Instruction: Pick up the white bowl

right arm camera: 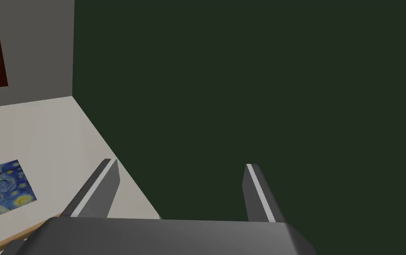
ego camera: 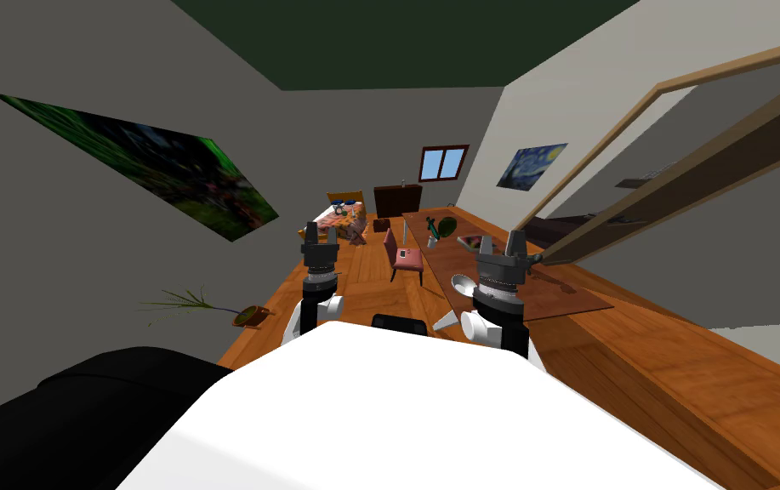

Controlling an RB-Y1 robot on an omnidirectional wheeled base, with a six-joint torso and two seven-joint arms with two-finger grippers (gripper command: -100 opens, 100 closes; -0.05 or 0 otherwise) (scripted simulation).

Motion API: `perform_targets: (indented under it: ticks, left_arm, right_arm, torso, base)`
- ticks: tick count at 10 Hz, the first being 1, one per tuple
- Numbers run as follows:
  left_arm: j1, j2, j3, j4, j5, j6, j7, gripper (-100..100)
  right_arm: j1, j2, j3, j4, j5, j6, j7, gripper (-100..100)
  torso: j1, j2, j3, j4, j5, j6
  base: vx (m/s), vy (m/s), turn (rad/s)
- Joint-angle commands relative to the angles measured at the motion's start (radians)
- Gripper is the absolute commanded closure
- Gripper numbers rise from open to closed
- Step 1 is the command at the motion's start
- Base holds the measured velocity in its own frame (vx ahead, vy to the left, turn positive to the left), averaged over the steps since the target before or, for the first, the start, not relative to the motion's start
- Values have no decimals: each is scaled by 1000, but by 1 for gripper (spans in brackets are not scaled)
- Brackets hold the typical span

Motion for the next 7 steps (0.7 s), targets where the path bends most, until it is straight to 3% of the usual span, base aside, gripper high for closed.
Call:
perform_targets:
  ticks: [1, 7]
  left_arm:
    - [0, 0, 0, 0, 0, 0, 0, 0]
    - [0, 0, 0, 0, 0, 0, 0, 0]
  right_arm:
    - [9, -44, 7, 21, -6, 7, -6, -100]
    - [35, -202, 28, 126, -23, 40, -22, -100]
  torso:
    - [0, 0, 0, 0, 0, 0]
    - [2, 2, 1, 1, 0, 0]
  base:
    - [-15, 16, 5]
    - [-36, 33, 14]
